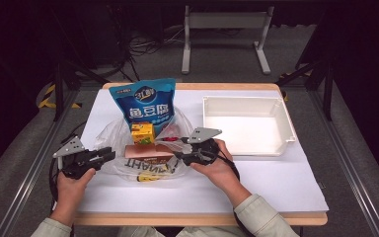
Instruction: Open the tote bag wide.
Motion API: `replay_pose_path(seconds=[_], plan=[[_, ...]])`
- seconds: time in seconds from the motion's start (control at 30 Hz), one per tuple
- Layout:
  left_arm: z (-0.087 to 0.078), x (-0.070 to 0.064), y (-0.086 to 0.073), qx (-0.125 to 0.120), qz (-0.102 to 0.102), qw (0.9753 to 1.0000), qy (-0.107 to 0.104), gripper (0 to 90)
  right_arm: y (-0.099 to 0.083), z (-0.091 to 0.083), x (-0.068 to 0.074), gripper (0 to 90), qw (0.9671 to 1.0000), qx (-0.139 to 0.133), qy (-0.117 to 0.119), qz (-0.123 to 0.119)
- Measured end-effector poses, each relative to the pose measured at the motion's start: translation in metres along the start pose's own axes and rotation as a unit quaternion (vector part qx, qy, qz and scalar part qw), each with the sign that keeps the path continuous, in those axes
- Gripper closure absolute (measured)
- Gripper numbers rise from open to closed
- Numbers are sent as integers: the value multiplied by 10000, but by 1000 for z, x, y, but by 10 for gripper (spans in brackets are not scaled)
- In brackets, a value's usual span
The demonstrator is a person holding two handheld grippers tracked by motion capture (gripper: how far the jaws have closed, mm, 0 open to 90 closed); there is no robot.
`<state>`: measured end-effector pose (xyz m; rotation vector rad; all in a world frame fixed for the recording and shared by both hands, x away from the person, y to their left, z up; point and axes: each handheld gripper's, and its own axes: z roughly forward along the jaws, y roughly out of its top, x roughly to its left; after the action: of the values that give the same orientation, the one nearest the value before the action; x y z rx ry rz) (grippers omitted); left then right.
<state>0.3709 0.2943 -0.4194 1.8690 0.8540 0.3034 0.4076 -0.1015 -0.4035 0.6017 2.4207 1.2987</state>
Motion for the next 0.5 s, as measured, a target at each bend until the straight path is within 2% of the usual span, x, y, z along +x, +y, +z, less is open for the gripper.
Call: replay_pose_path(seconds=[0.1,0.17,0.2,0.27,0.37,0.5], plan=[[0,1,0,-8,-21,10000,-20,693,-7,0,-3,508,9997,216,-57,75],[2,1,0,11,-54,10000,-24,695,-10,-1,-4,581,9995,304,-34,104],[2,1,0,11,-54,10000,-24,697,-10,-1,-4,581,9995,304,-34,104],[3,1,0,41,-27,10000,-45,700,-12,-4,-3,705,9989,445,20,116],[4,2,0,77,0,10000,-15,723,-15,-13,-3,826,9986,518,-44,65],[6,3,-1,143,-37,9999,-2,772,-22,-21,-6,872,9982,567,-32,174]])
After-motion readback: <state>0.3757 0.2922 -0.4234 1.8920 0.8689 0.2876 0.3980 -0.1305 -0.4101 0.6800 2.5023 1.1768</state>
